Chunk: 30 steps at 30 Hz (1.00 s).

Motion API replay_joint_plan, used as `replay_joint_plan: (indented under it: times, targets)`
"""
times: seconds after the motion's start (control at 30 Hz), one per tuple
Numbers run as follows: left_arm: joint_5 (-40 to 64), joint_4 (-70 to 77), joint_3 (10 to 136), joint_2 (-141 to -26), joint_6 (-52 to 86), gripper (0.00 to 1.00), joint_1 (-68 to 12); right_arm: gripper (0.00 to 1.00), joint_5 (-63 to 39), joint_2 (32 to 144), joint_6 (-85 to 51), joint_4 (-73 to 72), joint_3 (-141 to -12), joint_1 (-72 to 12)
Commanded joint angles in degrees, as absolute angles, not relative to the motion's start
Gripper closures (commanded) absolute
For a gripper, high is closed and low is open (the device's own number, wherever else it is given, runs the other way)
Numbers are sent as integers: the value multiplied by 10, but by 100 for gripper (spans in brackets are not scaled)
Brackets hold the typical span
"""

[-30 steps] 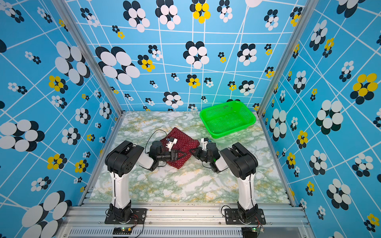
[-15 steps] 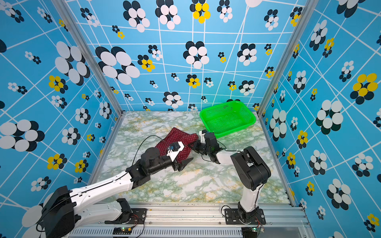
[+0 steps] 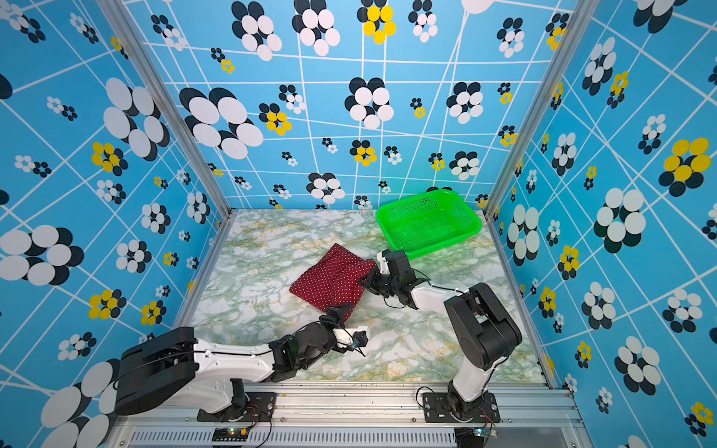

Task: Roll up the skirts
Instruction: Roll the skirt at the center of the board.

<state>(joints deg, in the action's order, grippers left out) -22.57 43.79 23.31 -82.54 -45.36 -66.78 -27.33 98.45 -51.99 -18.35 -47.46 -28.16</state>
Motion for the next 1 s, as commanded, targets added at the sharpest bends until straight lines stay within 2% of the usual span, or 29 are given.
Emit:
replay_joint_plan:
  times: [0.0, 0.17, 0.43, 0.67, 0.73, 0.77, 0.8, 0.87, 0.9, 0.97]
  targets:
    - [-236, 500, 243, -866, -477, 12, -668, 100, -289, 969, -515, -176, -461, -286]
    - [-219, 487, 257, -921, -440, 11, -640, 100, -295, 951, -517, -175, -448, -285]
    - [-267, 595, 269, -1028, -454, 8, -601, 100, -302, 937, -514, -181, -424, -285]
    - [-305, 619, 311, -1105, -472, 10, -599, 100, -305, 918, -513, -176, -405, -285]
    - [-307, 617, 315, -1116, -470, 18, -599, 100, -304, 908, -510, -166, -402, -283]
    - [-305, 618, 315, -1122, -470, 29, -599, 100, -303, 901, -508, -161, -399, -281]
    - [-306, 623, 314, -1127, -469, 46, -599, 100, -301, 895, -506, -154, -399, -279]
    - [-308, 632, 315, -1135, -473, 66, -602, 100, -298, 884, -497, -133, -402, -275]
    - [-311, 636, 317, -1139, -475, 72, -604, 100, -296, 879, -493, -122, -403, -272]
    - [-317, 641, 318, -1145, -479, 77, -606, 100, -294, 871, -488, -108, -402, -267]
